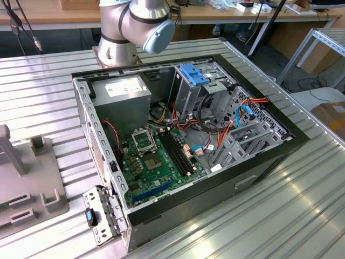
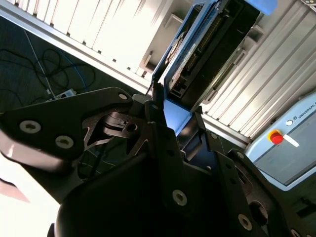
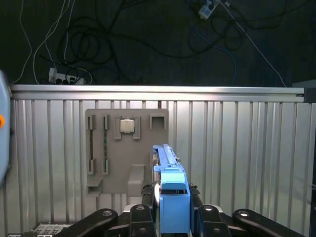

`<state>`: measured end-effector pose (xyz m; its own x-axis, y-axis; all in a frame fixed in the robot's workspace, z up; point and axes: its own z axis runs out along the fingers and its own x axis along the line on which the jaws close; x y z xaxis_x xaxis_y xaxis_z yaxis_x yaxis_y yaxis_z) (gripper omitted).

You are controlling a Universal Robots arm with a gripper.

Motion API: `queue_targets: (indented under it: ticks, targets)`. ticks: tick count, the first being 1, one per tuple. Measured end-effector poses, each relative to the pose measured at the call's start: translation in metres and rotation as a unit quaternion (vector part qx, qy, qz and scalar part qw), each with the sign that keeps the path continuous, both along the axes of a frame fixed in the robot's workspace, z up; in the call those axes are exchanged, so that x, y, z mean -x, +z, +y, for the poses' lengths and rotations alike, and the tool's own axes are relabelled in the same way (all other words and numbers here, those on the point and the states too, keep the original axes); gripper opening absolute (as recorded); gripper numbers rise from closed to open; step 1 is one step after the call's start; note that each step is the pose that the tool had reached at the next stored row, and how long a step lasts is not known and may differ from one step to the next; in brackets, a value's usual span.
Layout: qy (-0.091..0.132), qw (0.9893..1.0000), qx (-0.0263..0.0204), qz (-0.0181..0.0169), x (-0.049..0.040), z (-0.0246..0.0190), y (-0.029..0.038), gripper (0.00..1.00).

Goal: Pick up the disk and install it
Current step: 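Pick up the disk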

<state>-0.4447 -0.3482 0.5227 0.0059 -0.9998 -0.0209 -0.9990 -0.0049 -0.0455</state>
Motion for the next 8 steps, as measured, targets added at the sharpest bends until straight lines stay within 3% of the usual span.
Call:
queue_targets:
  ticks: [4, 8]
  targets:
    - [0.000, 1.0000, 0.0000, 0.0001, -0.0095, 0.0000, 0.0000, 0.37]
    - [0.000, 1.0000, 0.0000, 0.0000, -0.0247, 0.0000, 0.0000, 0.37]
